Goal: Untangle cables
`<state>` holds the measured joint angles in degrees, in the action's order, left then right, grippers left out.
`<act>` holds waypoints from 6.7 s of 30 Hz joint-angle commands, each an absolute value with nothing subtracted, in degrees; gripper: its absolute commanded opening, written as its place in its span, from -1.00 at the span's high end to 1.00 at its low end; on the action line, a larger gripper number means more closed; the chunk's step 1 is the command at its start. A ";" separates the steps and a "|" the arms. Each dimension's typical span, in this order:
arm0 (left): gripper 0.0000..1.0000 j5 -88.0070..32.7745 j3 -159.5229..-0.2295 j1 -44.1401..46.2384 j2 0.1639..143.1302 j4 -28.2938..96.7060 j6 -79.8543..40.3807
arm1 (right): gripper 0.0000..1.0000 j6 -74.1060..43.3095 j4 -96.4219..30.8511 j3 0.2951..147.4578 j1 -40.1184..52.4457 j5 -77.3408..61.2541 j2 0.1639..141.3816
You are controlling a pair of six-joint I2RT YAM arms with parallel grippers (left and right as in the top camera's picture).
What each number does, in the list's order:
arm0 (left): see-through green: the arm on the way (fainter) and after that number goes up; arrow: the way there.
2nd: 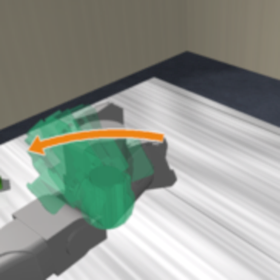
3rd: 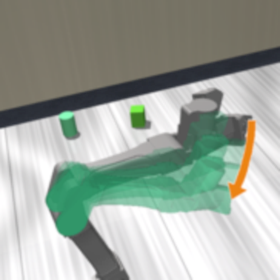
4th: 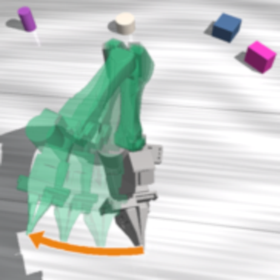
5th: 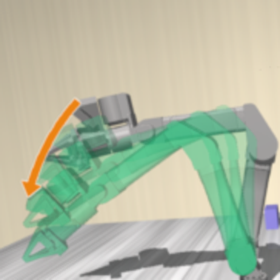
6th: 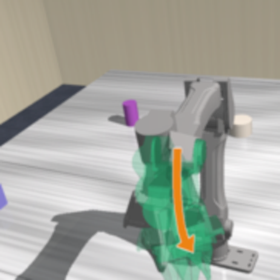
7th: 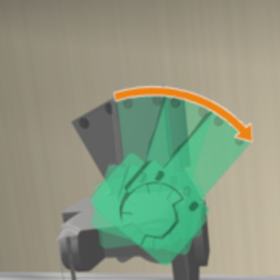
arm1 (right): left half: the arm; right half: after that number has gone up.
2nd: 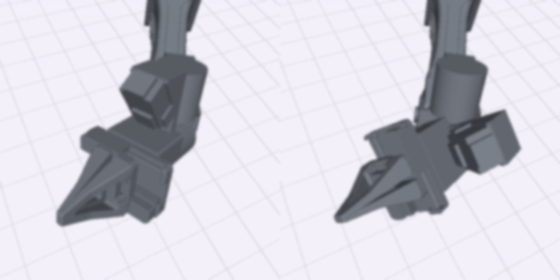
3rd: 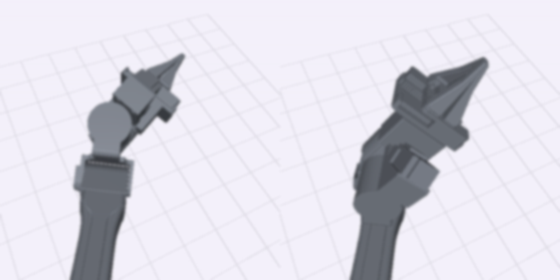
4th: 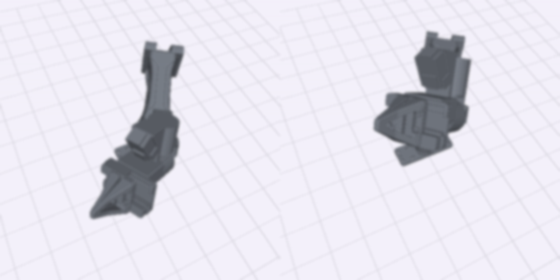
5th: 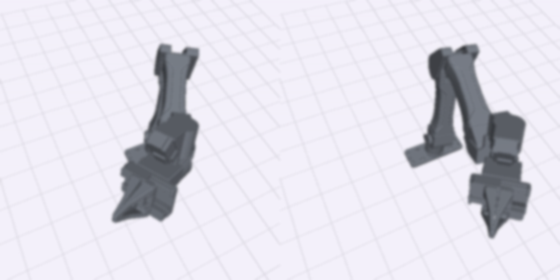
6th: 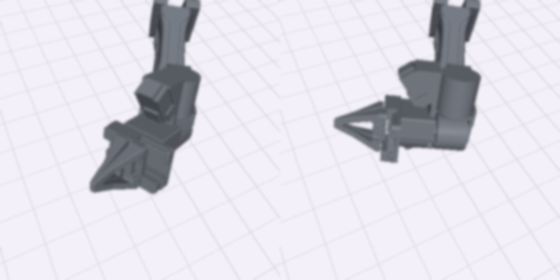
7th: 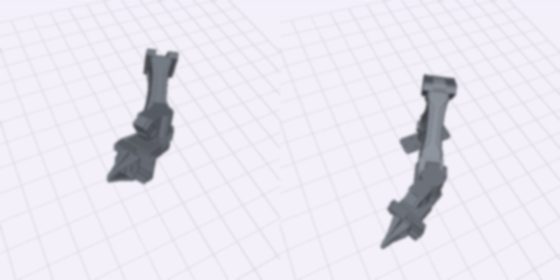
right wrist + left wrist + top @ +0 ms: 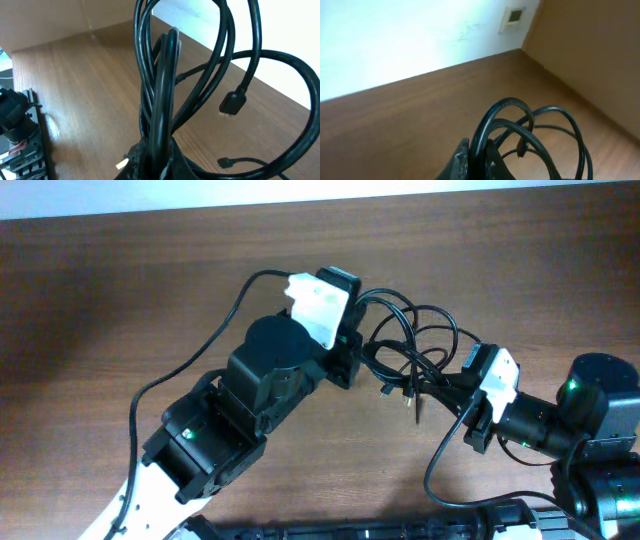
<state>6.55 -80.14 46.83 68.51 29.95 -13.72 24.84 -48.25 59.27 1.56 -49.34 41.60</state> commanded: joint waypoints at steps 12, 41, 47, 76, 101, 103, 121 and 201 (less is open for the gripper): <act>1.00 27.49 -81.17 45.95 67.81 32.64 -54.94 | 0.92 9.72 -46.33 59.70 1.48 -43.92 41.47; -0.33 1.19 -81.17 45.95 64.90 39.94 -13.93 | 0.92 50.24 -52.01 59.70 1.48 -57.06 44.36; -0.12 1.21 -81.17 45.95 64.90 41.36 -23.62 | 0.92 54.65 -48.64 59.70 1.48 -53.87 44.36; -0.33 3.51 -81.17 45.93 70.39 48.56 -32.05 | 0.92 54.65 -42.17 59.70 1.48 -51.90 44.34; -0.10 3.66 -81.17 45.95 73.08 40.80 -44.31 | 0.92 53.01 -35.27 59.70 1.48 -67.57 44.34; 0.31 2.33 -81.17 45.95 74.65 40.29 -44.31 | 0.92 52.42 -35.29 59.70 1.48 -67.75 44.34; 1.00 9.47 -81.17 44.10 64.47 30.70 -40.66 | 0.92 34.48 -43.75 59.70 1.48 -50.54 48.47; -0.98 -18.90 -84.82 44.07 65.67 52.29 13.80 | 0.92 63.64 -74.13 59.70 13.98 -51.79 49.30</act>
<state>-15.62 -84.12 44.16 65.89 49.63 12.93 63.02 -74.32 59.55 13.39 -51.03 49.56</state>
